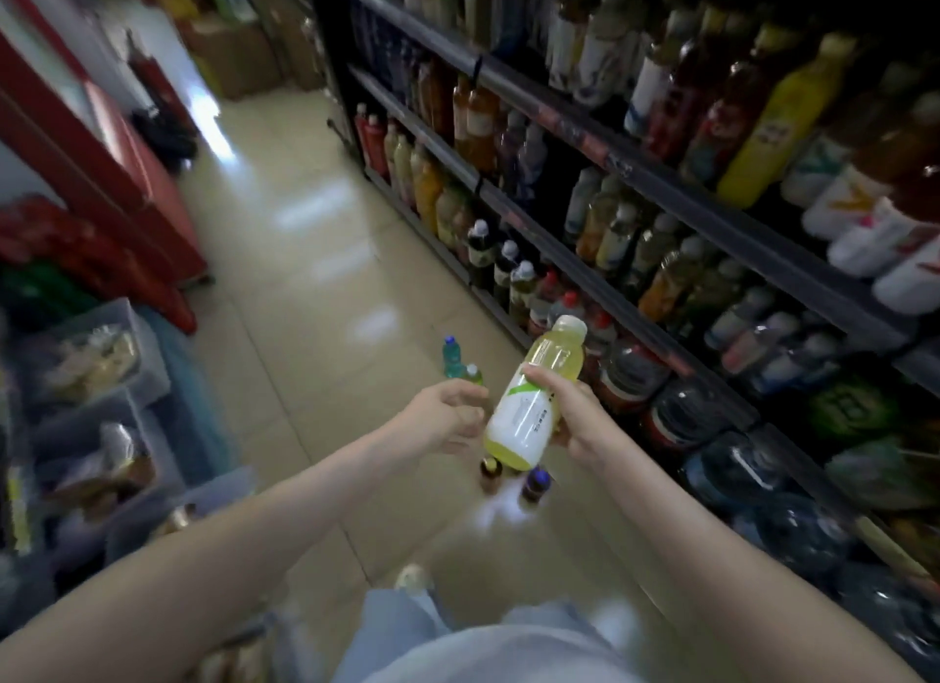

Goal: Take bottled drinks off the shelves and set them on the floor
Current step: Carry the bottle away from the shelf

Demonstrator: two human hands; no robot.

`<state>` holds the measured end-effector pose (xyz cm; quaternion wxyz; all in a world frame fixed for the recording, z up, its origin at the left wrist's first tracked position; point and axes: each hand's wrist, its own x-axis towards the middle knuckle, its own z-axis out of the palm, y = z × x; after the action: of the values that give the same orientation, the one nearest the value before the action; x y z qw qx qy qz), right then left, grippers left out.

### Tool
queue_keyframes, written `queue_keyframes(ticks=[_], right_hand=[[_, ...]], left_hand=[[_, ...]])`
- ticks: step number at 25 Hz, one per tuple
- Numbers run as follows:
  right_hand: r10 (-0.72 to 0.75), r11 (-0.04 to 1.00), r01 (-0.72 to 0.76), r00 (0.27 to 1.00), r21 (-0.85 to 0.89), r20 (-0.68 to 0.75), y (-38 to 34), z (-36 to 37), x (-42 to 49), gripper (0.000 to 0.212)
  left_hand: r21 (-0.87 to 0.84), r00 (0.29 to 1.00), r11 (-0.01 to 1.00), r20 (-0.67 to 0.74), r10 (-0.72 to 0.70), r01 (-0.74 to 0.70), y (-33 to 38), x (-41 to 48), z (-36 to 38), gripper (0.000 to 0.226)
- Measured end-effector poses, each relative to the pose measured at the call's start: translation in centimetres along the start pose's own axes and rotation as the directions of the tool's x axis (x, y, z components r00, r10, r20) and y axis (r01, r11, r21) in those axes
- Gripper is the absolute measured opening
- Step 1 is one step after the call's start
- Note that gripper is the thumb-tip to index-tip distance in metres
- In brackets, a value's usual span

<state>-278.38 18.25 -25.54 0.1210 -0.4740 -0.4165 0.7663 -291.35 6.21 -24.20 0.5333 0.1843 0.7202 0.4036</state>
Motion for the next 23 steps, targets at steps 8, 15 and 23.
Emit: queue_keyframes(ticks=[8,15,23], right_hand=[[-0.13,0.991,0.13,0.986,-0.008,-0.101,-12.4,12.0,15.5,0.023],[-0.119,0.991,0.127,0.981,0.043,-0.151,-21.8,17.4,27.2,0.009],[-0.199,0.964,0.258,0.865,0.068,-0.46,-28.6,18.3,32.8,0.025]], left_hand=[[0.086,0.966,0.994,0.256,0.039,-0.063,14.3,15.4,-15.0,0.023],[0.1,0.941,0.995,0.337,-0.012,-0.024,23.0,27.5,-23.1,0.035],[0.392,0.898,0.891,0.439,0.036,-0.228,32.5,38.9,-25.9,0.027]])
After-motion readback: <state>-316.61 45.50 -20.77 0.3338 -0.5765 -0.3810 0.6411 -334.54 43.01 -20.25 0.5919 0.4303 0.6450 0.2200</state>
